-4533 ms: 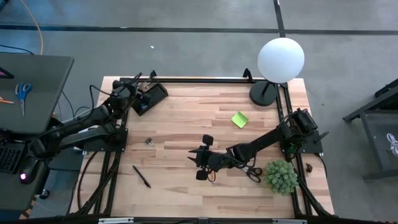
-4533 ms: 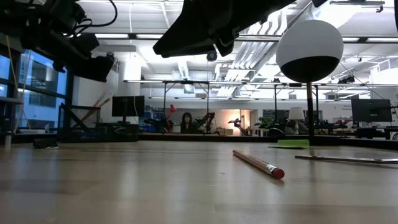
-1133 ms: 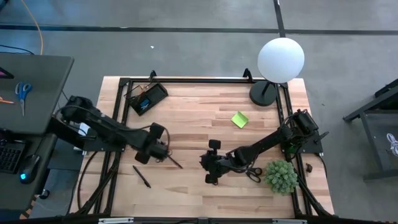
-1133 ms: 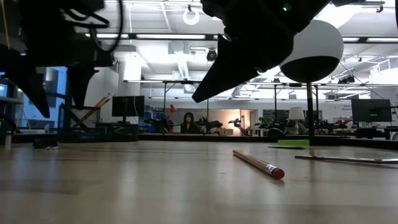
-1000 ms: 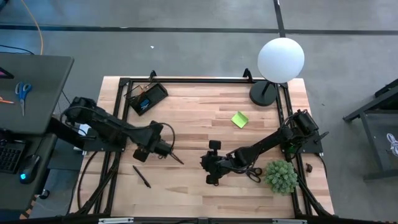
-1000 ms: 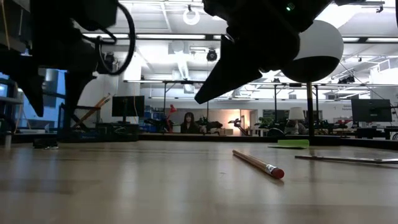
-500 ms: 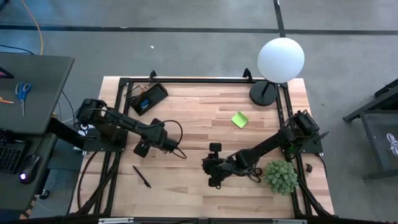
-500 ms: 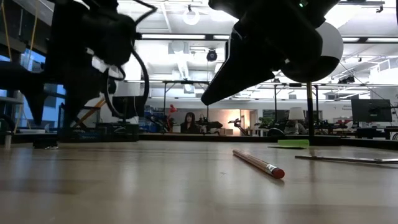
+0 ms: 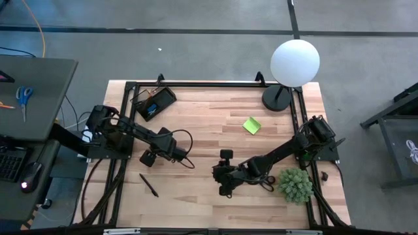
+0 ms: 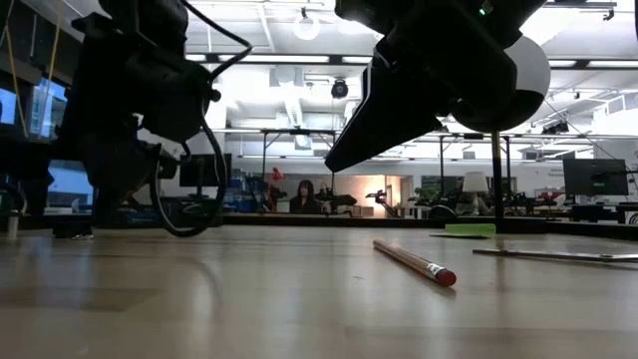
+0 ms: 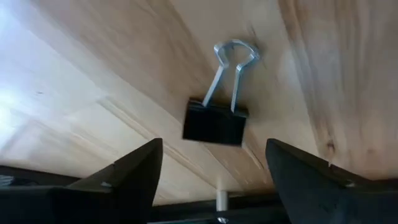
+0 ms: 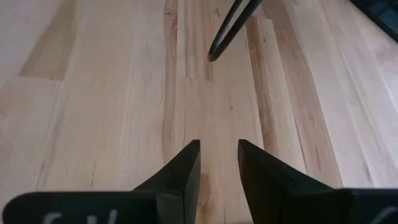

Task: Pick and place office supplies into organizer
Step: Put the black binder clip into the bottom left section of the desk organizer

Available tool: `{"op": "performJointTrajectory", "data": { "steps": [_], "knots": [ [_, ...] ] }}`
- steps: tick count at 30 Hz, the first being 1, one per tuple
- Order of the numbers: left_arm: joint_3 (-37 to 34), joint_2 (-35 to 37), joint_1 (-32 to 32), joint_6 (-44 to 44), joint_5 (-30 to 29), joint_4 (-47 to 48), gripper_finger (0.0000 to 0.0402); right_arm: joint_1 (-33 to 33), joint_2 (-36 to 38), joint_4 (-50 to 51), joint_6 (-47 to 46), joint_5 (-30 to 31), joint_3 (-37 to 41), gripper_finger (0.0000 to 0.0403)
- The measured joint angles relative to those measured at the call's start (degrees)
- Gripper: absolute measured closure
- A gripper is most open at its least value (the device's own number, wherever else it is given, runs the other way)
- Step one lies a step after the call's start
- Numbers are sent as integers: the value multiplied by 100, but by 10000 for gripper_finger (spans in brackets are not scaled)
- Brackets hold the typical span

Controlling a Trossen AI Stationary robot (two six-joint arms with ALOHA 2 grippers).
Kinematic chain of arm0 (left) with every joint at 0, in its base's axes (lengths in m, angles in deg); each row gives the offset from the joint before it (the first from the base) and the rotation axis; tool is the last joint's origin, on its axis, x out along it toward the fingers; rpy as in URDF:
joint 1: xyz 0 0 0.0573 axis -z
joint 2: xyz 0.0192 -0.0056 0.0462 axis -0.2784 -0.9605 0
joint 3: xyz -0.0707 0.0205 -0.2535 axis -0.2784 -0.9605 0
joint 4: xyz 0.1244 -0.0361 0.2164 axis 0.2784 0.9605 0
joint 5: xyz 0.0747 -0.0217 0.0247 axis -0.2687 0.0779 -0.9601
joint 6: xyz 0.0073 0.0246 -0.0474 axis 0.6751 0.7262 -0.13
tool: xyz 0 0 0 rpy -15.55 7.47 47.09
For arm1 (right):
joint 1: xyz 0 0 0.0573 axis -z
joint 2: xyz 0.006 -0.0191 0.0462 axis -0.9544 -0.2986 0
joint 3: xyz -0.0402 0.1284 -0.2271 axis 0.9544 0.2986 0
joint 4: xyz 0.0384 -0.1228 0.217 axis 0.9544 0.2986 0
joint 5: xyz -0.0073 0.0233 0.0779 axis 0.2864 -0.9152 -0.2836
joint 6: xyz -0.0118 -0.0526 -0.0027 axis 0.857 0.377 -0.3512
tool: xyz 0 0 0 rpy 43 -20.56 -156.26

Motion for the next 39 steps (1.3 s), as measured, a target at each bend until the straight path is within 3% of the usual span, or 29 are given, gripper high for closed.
{"op": "performJointTrajectory", "data": {
  "steps": [13,28,39],
  "knots": [
    [1,2,2,278,131,-336,186,-19,0,13,-17,-1,0,304],
    [-8,7,2,431,131,-338,188,-35,0,129,-59,-1,2,304],
    [-455,28,7,182,16,-492,188,-35,0,129,-46,-1,4,304]
  ]
}}
